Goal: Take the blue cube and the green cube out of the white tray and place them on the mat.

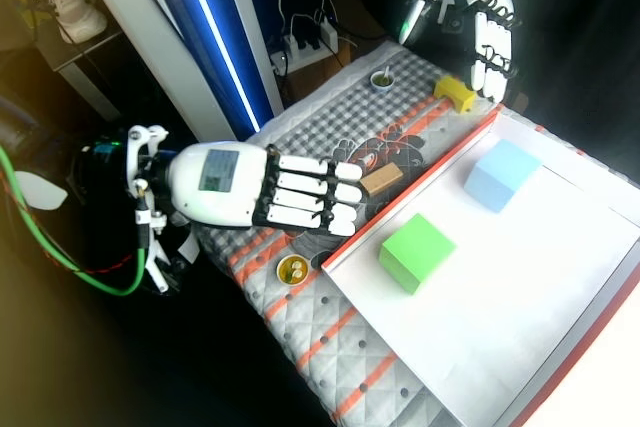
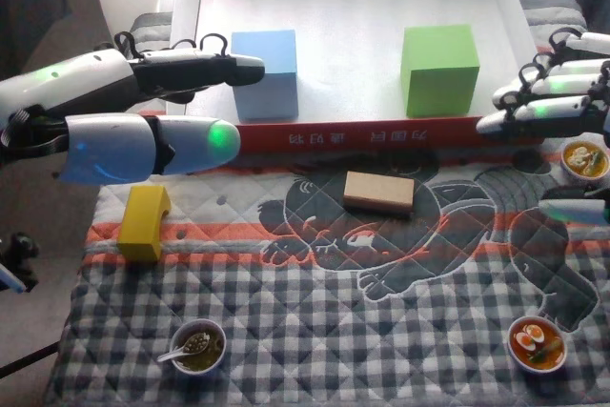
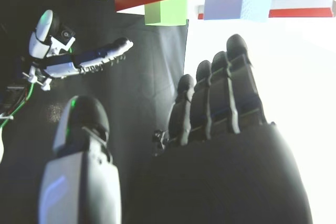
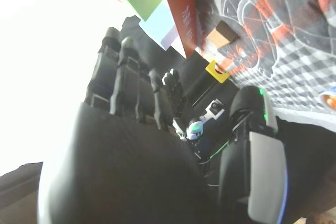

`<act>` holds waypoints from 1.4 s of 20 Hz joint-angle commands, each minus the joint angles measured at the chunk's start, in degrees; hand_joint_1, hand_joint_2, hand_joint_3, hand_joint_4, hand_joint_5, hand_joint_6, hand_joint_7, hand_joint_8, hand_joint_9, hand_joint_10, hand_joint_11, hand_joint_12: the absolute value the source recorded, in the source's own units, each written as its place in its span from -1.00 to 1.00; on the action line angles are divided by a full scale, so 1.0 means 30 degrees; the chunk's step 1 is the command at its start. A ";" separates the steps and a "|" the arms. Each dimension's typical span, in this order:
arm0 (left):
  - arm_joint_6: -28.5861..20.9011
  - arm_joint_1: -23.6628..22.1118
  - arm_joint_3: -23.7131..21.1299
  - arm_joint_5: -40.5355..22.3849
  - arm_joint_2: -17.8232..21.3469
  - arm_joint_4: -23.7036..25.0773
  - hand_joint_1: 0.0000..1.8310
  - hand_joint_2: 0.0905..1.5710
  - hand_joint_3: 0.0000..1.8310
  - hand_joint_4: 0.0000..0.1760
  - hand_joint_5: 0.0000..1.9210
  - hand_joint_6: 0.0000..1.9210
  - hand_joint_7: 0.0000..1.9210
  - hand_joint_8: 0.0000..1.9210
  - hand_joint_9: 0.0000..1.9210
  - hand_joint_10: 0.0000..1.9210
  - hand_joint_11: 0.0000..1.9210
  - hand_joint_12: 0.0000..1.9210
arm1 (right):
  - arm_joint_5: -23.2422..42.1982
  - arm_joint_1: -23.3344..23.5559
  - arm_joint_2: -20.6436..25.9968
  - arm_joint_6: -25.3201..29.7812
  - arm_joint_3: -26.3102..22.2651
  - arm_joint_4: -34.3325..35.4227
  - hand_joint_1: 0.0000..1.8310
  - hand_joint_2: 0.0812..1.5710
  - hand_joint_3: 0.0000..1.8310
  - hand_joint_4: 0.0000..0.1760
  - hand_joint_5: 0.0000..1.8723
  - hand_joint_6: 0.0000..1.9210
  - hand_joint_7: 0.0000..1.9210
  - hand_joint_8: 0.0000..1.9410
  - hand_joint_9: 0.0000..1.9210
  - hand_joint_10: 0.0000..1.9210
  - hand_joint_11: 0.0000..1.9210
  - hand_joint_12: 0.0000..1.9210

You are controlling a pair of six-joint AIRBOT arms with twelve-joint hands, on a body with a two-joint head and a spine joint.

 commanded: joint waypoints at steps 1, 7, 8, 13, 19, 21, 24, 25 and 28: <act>-0.0138 -0.0378 0.0189 -0.2385 -0.0129 -0.0358 -0.81 0.52 -0.99 1.00 -0.72 -1.00 -0.82 -1.00 -0.82 -0.99 -1.00 -0.45 | 0.2218 0.0535 -0.0086 0.0028 0.0129 0.0558 -0.38 0.60 -1.00 -0.57 -0.44 -1.00 -0.53 -1.00 -0.53 -0.98 -0.93 0.12; 0.5960 -0.3579 0.2115 0.0010 -0.2415 -0.3353 -0.59 0.41 -1.00 1.00 -0.77 -1.00 -0.83 -1.00 -0.86 -1.00 -1.00 -0.64 | 0.2193 0.2665 -0.1883 0.0030 0.2094 0.1633 -0.36 0.57 -1.00 -0.49 -0.50 -1.00 -0.52 -1.00 -0.58 -1.00 -0.93 -0.20; 0.7150 -0.4010 0.2592 0.0558 -0.2902 -0.4048 -0.49 0.32 -1.00 1.00 -0.75 -1.00 -0.85 -1.00 -0.87 -1.00 -1.00 -0.63 | 0.1920 0.3200 -0.2263 0.0030 0.2533 0.1845 -0.28 0.52 -1.00 -0.29 -0.53 -1.00 -0.55 -1.00 -0.62 -1.00 -0.96 -0.18; 1.2545 -0.5429 0.4964 0.2678 -0.5039 -0.7988 -0.46 0.21 -1.00 1.00 -0.88 -1.00 -0.97 -1.00 -0.96 -1.00 -1.00 -0.96 | -0.1449 0.5866 -0.4299 0.0009 0.5123 0.1801 -0.40 0.29 -1.00 0.41 -0.75 -1.00 -0.67 -1.00 -0.60 -1.00 -0.98 0.13; 1.5565 -0.6163 0.7691 0.4789 -0.7257 -1.0457 -0.24 0.15 -1.00 1.00 -0.90 -0.99 -0.96 -0.99 -0.97 -0.99 -1.00 -1.00 | -0.4657 0.7275 -0.6366 0.0009 0.7535 0.1786 -0.33 0.22 -1.00 0.55 -0.79 -1.00 -0.68 -0.99 -0.65 -0.99 -1.00 0.01; 1.6781 -0.6279 0.8344 0.5516 -0.7799 -1.1464 -0.28 0.18 -1.00 1.00 -0.89 -0.99 -0.98 -1.00 -0.99 -1.00 -1.00 -1.00 | -0.5339 0.7369 -0.6652 0.0009 0.7948 0.1765 -0.31 0.23 -1.00 0.67 -0.78 -1.00 -0.66 -0.99 -0.64 -0.99 -1.00 0.10; 1.8846 -0.6340 0.9099 0.6389 -0.8481 -1.3137 -0.26 0.15 -1.00 1.00 -0.86 -1.00 -0.88 -1.00 -0.84 -0.99 -0.94 -0.97 | -0.5969 0.7375 -0.6942 0.0009 0.8271 0.1633 -0.29 0.24 -1.00 0.73 -0.79 -1.00 -0.67 -1.00 -0.66 -0.99 -1.00 0.08; 1.8846 -0.6298 0.9229 0.6468 -0.8561 -1.3296 -0.22 0.15 -1.00 1.00 -0.85 -1.00 -0.82 -0.99 -0.77 -0.99 -0.92 -0.95 | -0.6042 0.7375 -0.6971 0.0007 0.8286 0.1601 -0.29 0.25 -1.00 0.77 -0.77 -1.00 -0.53 -0.99 -0.51 -0.96 -0.91 0.18; 1.8846 -0.6235 0.9414 0.6609 -0.8689 -1.3464 -0.12 0.20 -1.00 1.00 -0.78 -1.00 -0.68 -0.99 -0.62 -0.99 -0.83 -0.90 | -0.6250 0.7373 -0.7089 0.0007 0.8311 0.1427 -0.21 0.27 -1.00 0.16 -0.65 -0.99 -0.02 -0.97 -0.04 -0.91 -0.66 0.39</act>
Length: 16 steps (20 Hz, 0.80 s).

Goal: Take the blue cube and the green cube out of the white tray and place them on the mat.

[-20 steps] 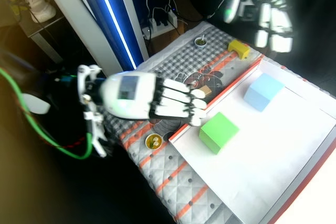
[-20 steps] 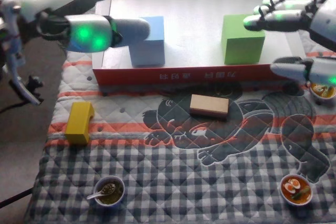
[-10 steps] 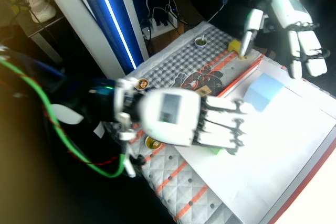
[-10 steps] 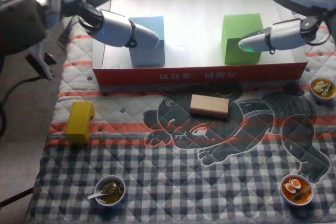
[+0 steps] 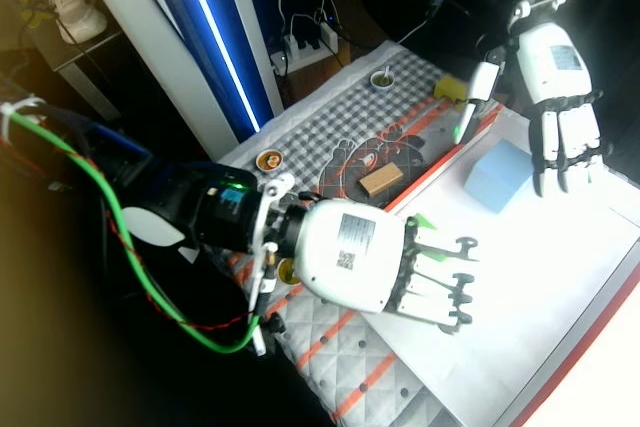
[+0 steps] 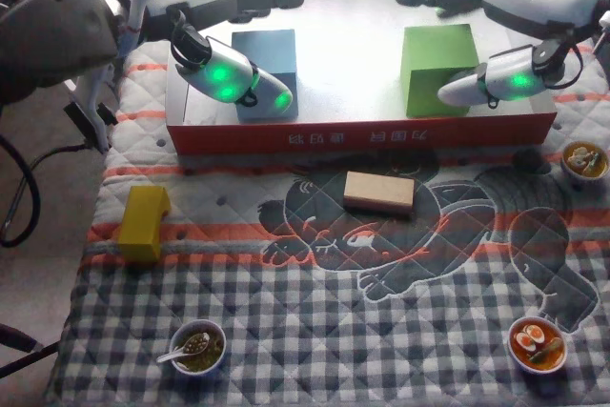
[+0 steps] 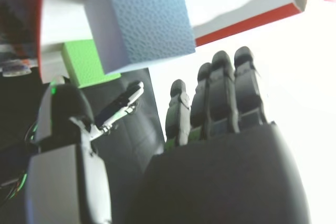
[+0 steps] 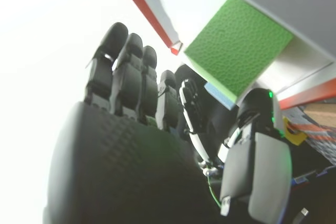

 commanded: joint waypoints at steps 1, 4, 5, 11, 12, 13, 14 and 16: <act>-0.0038 -0.0155 0.0167 -0.1787 -0.0104 -0.0133 -0.07 0.21 -1.00 1.00 -0.74 -1.00 -0.64 -0.99 -0.55 -0.99 -0.80 -0.88 | 0.1972 0.0328 -0.0044 0.0015 0.0144 0.0254 -0.21 0.26 -1.00 -0.21 -0.58 -0.98 -0.25 -0.99 -0.13 -0.96 -0.69 0.40; -0.0038 -0.0121 0.0672 -0.1685 -0.0492 -0.0743 0.22 0.37 -1.00 0.18 -0.35 -0.99 -0.30 -0.99 -0.31 -0.99 -0.65 -0.83 | 0.1874 0.0328 -0.0246 0.0015 0.0304 0.0254 -0.23 0.26 -1.00 -0.50 -0.42 -0.98 -0.31 -1.00 -0.41 -1.00 -0.98 0.27; -0.0038 -0.0122 0.0801 -0.1683 -0.0625 -0.0882 0.22 0.37 -1.00 0.18 -0.35 -0.99 -0.30 -0.99 -0.31 -0.99 -0.65 -0.83 | 0.1859 0.0328 -0.0265 0.0015 0.0335 0.0254 -0.23 0.26 -1.00 -0.50 -0.42 -0.98 -0.31 -1.00 -0.41 -1.00 -0.98 0.27; -0.2420 -0.0728 0.0586 -0.2835 -0.0471 0.0294 0.34 0.48 -1.00 -1.00 -0.07 -0.05 -0.13 0.48 -0.02 -0.95 -0.79 0.02 | 0.1951 0.1162 -0.0327 0.0015 0.0470 0.0252 -0.11 0.38 -1.00 -1.00 -0.12 -1.00 0.15 -0.18 -0.03 0.60 -0.16 0.98; -0.3436 -0.0841 0.0171 -0.3250 -0.0113 0.1211 0.34 0.47 -1.00 -1.00 -0.03 -0.12 -0.13 0.49 -0.01 -0.94 -0.80 0.04 | 0.2218 0.1246 -0.0286 0.0015 0.0302 0.0202 -0.11 0.40 -1.00 -1.00 -0.10 -1.00 0.13 -0.07 0.04 0.60 -0.06 1.00; -0.5208 -0.0940 -0.0633 -0.3987 0.0557 0.2857 0.33 0.48 -1.00 -1.00 -0.06 -0.06 -0.16 0.52 -0.01 -0.94 -0.80 0.07 | 0.2906 0.1344 -0.0164 0.0015 -0.0175 0.0177 -0.07 0.42 -1.00 -1.00 -0.06 -1.00 0.06 -0.44 -0.01 0.23 -0.14 0.78; -0.6608 -0.0948 -0.1259 -0.4497 0.1107 0.4204 0.32 0.50 -1.00 -1.00 -0.09 -0.01 -0.16 0.52 -0.02 -0.94 -0.81 0.16 | 0.3580 0.1347 0.0265 0.0015 -0.0699 0.0177 -0.11 0.43 -1.00 -1.00 -0.05 -1.00 0.10 -0.74 0.04 -0.10 -0.17 0.60; -0.9861 -0.0812 -0.3077 -0.5742 0.2742 0.7472 0.34 0.49 -0.99 -1.00 -0.12 -0.01 -0.15 0.54 -0.14 -0.54 -0.83 0.45 | 0.5331 0.1223 0.1664 0.0013 -0.2253 0.0017 -0.12 0.44 -1.00 -1.00 -0.03 -1.00 0.18 -0.95 0.12 -0.43 -0.17 0.42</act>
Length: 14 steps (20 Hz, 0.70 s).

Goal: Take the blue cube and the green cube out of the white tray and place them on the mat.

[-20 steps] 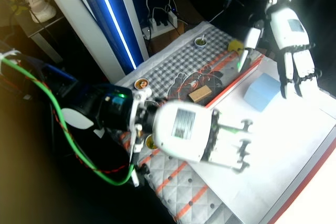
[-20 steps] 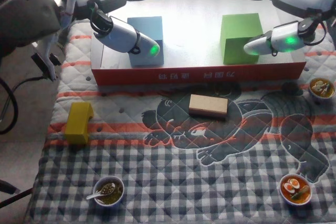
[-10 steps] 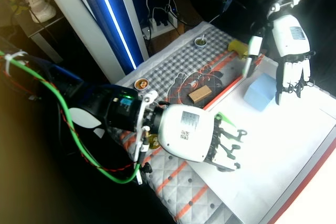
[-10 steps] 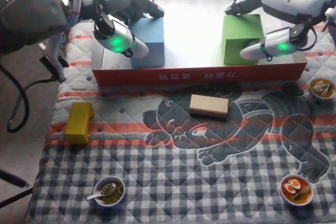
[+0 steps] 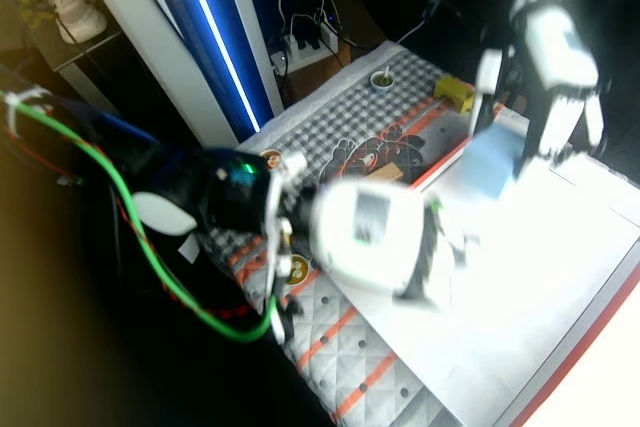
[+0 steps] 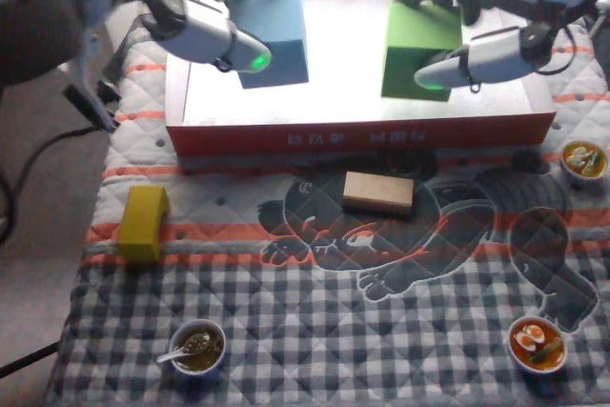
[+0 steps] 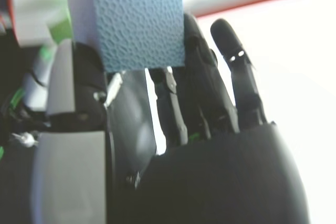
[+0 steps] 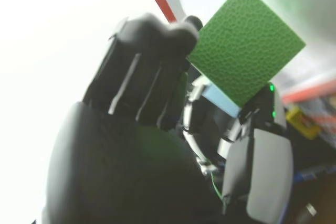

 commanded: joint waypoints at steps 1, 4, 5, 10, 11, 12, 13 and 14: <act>-0.0918 -0.0026 -0.0512 -0.3015 0.0535 0.0987 0.34 0.48 -1.00 -1.00 -0.11 -0.02 -0.12 0.50 -0.23 -0.26 -0.82 0.45 | 0.3642 0.0098 0.0691 -0.0010 -0.0237 0.0325 -0.14 0.45 -1.00 -1.00 -0.04 -1.00 0.18 -0.98 0.14 -0.44 -0.16 0.49; -0.2541 0.1068 -0.3173 -0.4756 0.2903 0.3069 0.35 0.45 -1.00 -1.00 -0.05 -0.10 -0.08 0.43 -0.31 0.15 -0.81 0.58 | 0.5905 -0.1383 0.2941 -0.0027 -0.2434 0.0170 -0.15 0.45 -1.00 -1.00 -0.02 -1.00 0.24 -0.99 0.20 -0.34 -0.06 0.59; -0.2753 0.1496 -0.3935 -0.5222 0.3548 0.3453 0.34 0.45 -1.00 -1.00 -0.05 -0.08 -0.09 0.41 -0.34 0.15 -0.84 0.56 | 0.6610 -0.1994 0.3562 -0.0027 -0.3074 0.0170 -0.16 0.43 -1.00 -1.00 0.00 -0.99 0.23 -1.00 0.16 -0.33 -0.12 0.58; -0.4269 0.3937 -0.5986 -0.6533 0.5107 0.4324 0.37 0.40 -1.00 -1.00 0.07 -0.31 -0.04 0.35 -0.31 0.29 -0.68 0.73 | 0.8554 -0.4627 0.4933 -0.0025 -0.5171 0.0174 -0.07 0.38 -1.00 -1.00 -0.05 -0.67 0.31 -0.99 0.23 -0.35 -0.09 0.42; -0.4279 0.4353 -0.6037 -0.6536 0.5042 0.4072 0.37 0.40 -1.00 -1.00 0.08 -0.34 -0.04 0.36 -0.33 0.33 -0.69 0.72 | 0.8665 -0.4998 0.4967 -0.0025 -0.5329 0.0176 -0.11 0.39 -1.00 -1.00 -0.02 -0.89 0.40 -0.97 0.22 -0.22 -0.15 0.50; -0.4310 0.4638 -0.6057 -0.6481 0.4965 0.3921 0.38 0.38 -1.00 -1.00 0.14 -0.41 -0.02 0.31 -0.34 0.32 -0.71 0.72 | 0.8684 -0.5284 0.4969 -0.0021 -0.5434 0.0176 -0.08 0.37 -1.00 -1.00 0.01 -0.97 0.45 -0.95 0.17 -0.10 -0.24 0.54; -0.4657 0.4939 -0.6060 -0.6311 0.4857 0.3915 0.38 0.37 -1.00 -1.00 0.15 -0.44 -0.01 0.31 -0.35 0.32 -0.75 0.77 | 0.8684 -0.5678 0.4969 0.0027 -0.5512 0.0172 -0.03 0.36 -1.00 -1.00 0.02 -0.99 0.47 -0.93 0.10 0.14 -0.22 0.70; -0.4873 0.5287 -0.6097 -0.6208 0.4771 0.3968 0.37 0.40 -1.00 -1.00 0.07 -0.31 -0.04 0.36 -0.41 0.33 -0.79 0.80 | 0.8684 -0.6203 0.4969 0.0164 -0.5535 0.0172 -0.02 0.36 -1.00 -1.00 0.03 -0.99 0.47 -0.91 0.15 0.24 -0.05 0.78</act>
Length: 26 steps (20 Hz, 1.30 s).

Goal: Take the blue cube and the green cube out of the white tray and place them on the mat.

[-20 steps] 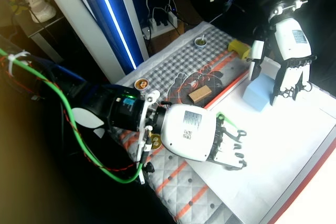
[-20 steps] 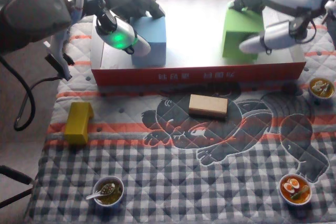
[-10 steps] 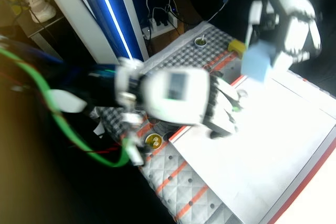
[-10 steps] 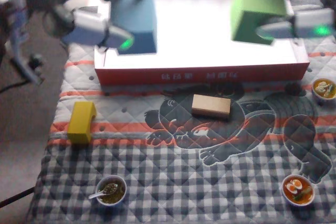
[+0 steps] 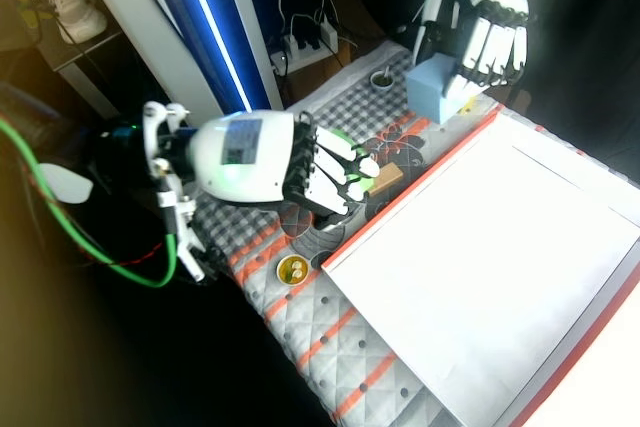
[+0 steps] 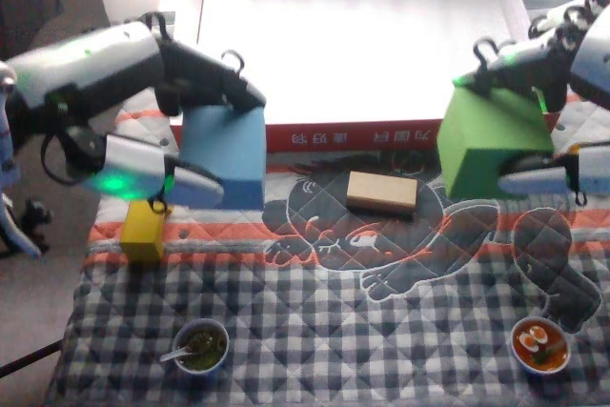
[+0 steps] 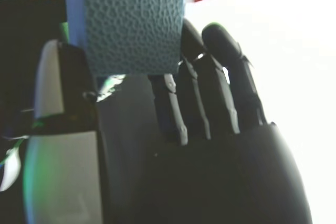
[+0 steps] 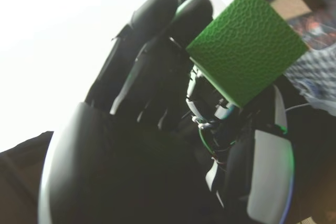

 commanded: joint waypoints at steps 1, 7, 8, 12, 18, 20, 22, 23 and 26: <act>-0.0166 -0.0074 -0.0118 -0.2174 -0.0131 -0.0071 0.37 0.40 -1.00 -1.00 0.07 -0.31 -0.04 0.36 -0.41 0.33 -0.79 0.80 | 0.2200 0.0022 0.0068 0.0206 -0.0058 0.0461 -0.02 0.36 -1.00 -1.00 0.03 -0.99 0.47 -0.91 0.15 0.24 -0.05 0.78; -0.0170 0.0711 -0.0118 -0.1517 -0.0711 -0.0188 0.37 0.38 -1.00 -1.00 0.02 -0.21 0.05 0.20 -0.20 -0.12 -0.71 0.53 | 0.1994 -0.1189 0.0133 0.1193 -0.0045 -0.0148 -0.04 0.34 -1.00 -1.00 0.02 -1.00 0.43 -0.98 0.12 0.03 -0.12 0.61; -0.0170 0.0848 -0.0101 -0.1528 -0.0794 -0.0369 0.37 0.40 -1.00 -1.00 -0.02 0.01 -0.02 0.14 -0.24 0.06 -0.70 0.60 | 0.1952 -0.1240 0.0102 0.1212 -0.0047 -0.0148 -0.02 0.33 -1.00 -1.00 0.01 -1.00 0.43 -0.98 0.13 -0.07 -0.14 0.58; -0.0172 0.1139 0.0052 -0.1555 -0.1002 -0.0744 0.45 0.39 -1.00 -1.00 -0.11 -0.59 -0.03 0.13 -0.34 0.16 -0.76 0.56 | 0.1635 -0.1364 0.0010 0.1235 -0.0043 -0.0148 -0.04 0.31 -1.00 -1.00 -0.11 -1.00 0.41 -0.99 0.04 -0.09 -0.36 0.57; -0.0176 0.1144 0.0060 -0.2374 -0.0967 -0.1162 -0.20 0.15 -1.00 0.00 -0.60 -1.00 -0.35 -0.91 -0.60 -0.12 -0.93 0.45 | 0.1642 -0.1462 -0.0005 0.1560 -0.0043 -0.0144 -0.41 0.31 -1.00 -0.28 -0.74 -1.00 -0.54 -1.00 -0.51 -1.00 -0.98 0.03; -0.0184 0.1295 -0.0123 -0.2932 -0.0815 -0.1372 -0.24 0.12 -1.00 0.50 -0.71 -1.00 -0.43 -0.99 -0.63 -0.26 -0.96 0.42 | 0.1660 -0.1504 0.0028 0.1755 -0.0043 -0.0144 -0.37 0.29 -1.00 -0.02 -0.81 -1.00 -0.64 -1.00 -0.63 -1.00 -1.00 -0.07; -0.0413 0.1564 -0.0414 -0.3702 -0.0534 -0.1424 -0.23 0.10 -1.00 0.51 -0.71 -1.00 -0.45 -1.00 -0.62 -0.30 -0.97 0.45 | 0.1858 -0.1544 0.0112 0.1942 -0.0049 -0.0138 -0.38 0.28 -1.00 -0.14 -0.81 -1.00 -0.64 -1.00 -0.63 -1.00 -1.00 -0.07; -0.0667 0.1671 -0.0498 -0.4095 -0.0379 -0.1439 -0.24 0.11 -1.00 0.60 -0.73 -1.00 -0.49 -1.00 -0.62 -0.37 -1.00 0.44 | 0.2057 -0.1563 0.0161 0.2024 -0.0053 -0.0089 -0.36 0.28 -1.00 -0.35 -0.82 -1.00 -0.67 -1.00 -0.65 -1.00 -1.00 -0.10; -0.4550 0.2495 -0.0282 -0.7374 0.0482 -0.1502 -0.26 0.06 -1.00 0.83 -0.83 -1.00 -0.65 -1.00 -0.82 -0.54 -1.00 0.01 | 0.4406 -0.1739 0.0646 0.2085 -0.0167 0.1057 -0.28 0.31 -1.00 -0.54 -0.89 -1.00 -0.82 -0.99 -0.83 -0.99 -1.00 -0.55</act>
